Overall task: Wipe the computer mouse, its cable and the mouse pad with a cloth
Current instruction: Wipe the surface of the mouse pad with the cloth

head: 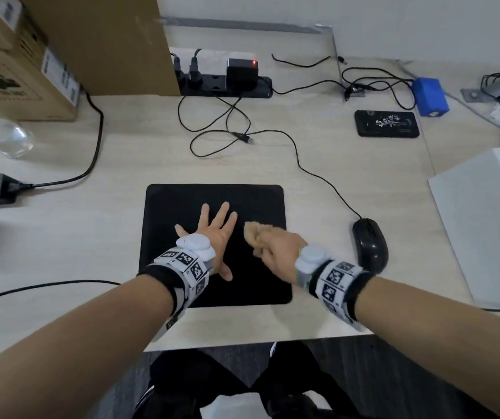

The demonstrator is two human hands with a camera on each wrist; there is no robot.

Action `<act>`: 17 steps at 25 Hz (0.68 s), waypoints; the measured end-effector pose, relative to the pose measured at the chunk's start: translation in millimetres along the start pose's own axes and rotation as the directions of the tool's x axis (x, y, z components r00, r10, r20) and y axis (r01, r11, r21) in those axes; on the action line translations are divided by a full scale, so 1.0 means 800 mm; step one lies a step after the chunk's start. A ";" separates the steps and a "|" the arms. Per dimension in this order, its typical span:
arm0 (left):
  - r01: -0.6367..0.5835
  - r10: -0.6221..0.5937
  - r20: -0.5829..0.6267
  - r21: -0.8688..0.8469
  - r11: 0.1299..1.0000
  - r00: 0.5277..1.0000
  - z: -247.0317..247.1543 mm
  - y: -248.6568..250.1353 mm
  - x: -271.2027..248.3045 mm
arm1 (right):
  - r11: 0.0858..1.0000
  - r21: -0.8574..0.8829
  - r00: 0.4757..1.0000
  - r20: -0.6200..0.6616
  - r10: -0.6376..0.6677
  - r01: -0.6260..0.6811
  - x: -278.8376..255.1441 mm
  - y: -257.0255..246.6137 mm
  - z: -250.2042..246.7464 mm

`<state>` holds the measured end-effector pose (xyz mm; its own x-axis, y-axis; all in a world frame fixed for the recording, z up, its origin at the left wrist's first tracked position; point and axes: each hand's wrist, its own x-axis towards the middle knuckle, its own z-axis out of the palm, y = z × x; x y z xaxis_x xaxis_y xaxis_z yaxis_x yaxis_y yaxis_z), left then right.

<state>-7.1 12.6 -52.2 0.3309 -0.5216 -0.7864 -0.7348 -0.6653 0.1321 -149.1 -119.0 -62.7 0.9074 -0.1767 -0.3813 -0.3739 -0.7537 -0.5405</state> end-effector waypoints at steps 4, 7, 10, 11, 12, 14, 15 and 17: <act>0.003 -0.003 0.023 -0.008 1.000 1.000 -0.001 0.002 0.000 | 0.987 -0.042 0.962 0.231 -0.142 0.156 -0.087 -0.008 0.023; 0.001 0.000 0.034 -0.011 1.000 0.999 -0.002 0.000 0.000 | 0.978 -0.085 0.979 0.088 -0.182 0.189 -0.048 -0.002 -0.024; 0.001 0.000 0.045 -0.008 1.000 0.999 -0.005 0.001 -0.004 | 0.973 -0.217 0.965 -0.226 -0.130 0.080 0.013 0.005 -0.063; -0.004 0.005 0.038 -0.012 1.000 0.999 -0.005 0.001 -0.005 | 0.960 -0.268 0.964 -0.223 -0.143 0.081 0.027 0.004 -0.064; -0.010 0.010 0.028 -0.021 1.000 1.000 -0.005 0.001 -0.006 | 0.938 -0.319 0.969 -0.157 -0.190 0.133 0.033 0.000 -0.061; -0.014 0.015 0.025 -0.025 1.000 1.000 -0.006 0.001 -0.007 | 0.906 -0.344 0.962 -0.029 -0.271 0.245 0.027 -0.006 -0.051; -0.016 0.017 0.031 -0.022 1.000 0.999 -0.007 0.001 -0.007 | 0.916 -0.323 0.961 -0.060 -0.270 0.237 0.025 -0.005 -0.047; -0.017 0.019 0.042 -0.032 0.999 0.999 -0.007 0.000 -0.005 | 0.966 -0.247 0.971 -0.200 -0.131 0.079 0.032 0.004 -0.043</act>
<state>-5.1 11.9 -45.9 0.2920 -0.5112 -0.8084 -0.7212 -0.6728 0.1649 -120.8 -147.7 -48.7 0.9684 -0.1993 -0.1499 -0.2417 -0.8981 -0.3673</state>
